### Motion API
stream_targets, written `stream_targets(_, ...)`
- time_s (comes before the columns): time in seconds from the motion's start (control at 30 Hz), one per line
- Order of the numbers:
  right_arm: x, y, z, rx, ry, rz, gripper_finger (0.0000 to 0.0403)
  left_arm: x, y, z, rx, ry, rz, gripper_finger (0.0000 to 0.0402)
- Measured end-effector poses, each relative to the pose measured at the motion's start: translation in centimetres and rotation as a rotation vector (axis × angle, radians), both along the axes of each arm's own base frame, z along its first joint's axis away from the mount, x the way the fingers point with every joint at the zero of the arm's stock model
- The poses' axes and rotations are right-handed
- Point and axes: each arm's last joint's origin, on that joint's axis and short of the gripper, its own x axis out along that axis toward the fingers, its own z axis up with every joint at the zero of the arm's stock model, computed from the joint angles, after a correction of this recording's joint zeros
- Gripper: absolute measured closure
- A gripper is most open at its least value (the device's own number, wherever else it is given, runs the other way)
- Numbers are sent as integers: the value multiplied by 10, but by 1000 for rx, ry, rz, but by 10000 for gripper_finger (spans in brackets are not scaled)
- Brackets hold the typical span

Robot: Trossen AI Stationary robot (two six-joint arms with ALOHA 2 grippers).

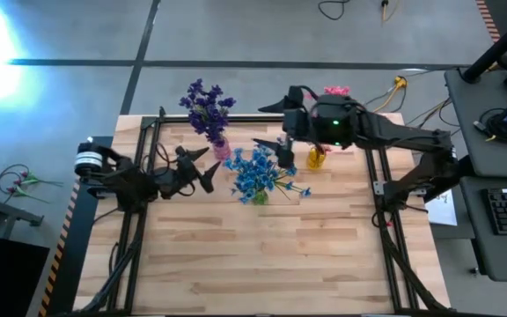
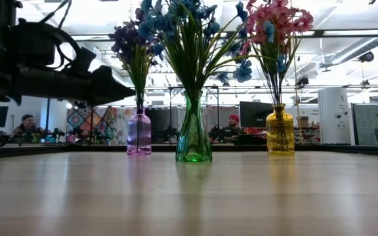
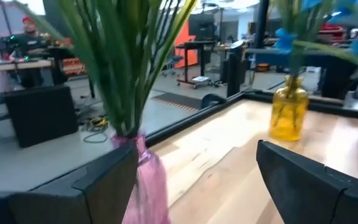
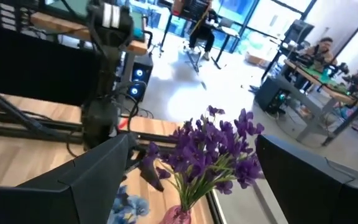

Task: Sort flowers into vase by color
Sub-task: Return to Home Position

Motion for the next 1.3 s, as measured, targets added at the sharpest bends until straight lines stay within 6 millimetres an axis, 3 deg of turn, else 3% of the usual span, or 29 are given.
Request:
stream_targets(0.23,-36,13,13,19,10,35,55,1,-9,8,19,-39,-74,90)
stream_targets(0.63,-104,34,8,30,-108,134,55,-6,-42,26,61,-128,-266,90)
stream_targets(0.9,-131,49,-5,68,-107,221,55,-17,-67,45,17,-261,-421,90)
stream_targets(1.17,-155,67,-30,173,-19,362,55,-28,-85,51,-87,-261,-546,90)
stream_targets(1.3,-162,71,-45,212,9,388,55,-34,-94,58,-71,-297,-715,90)
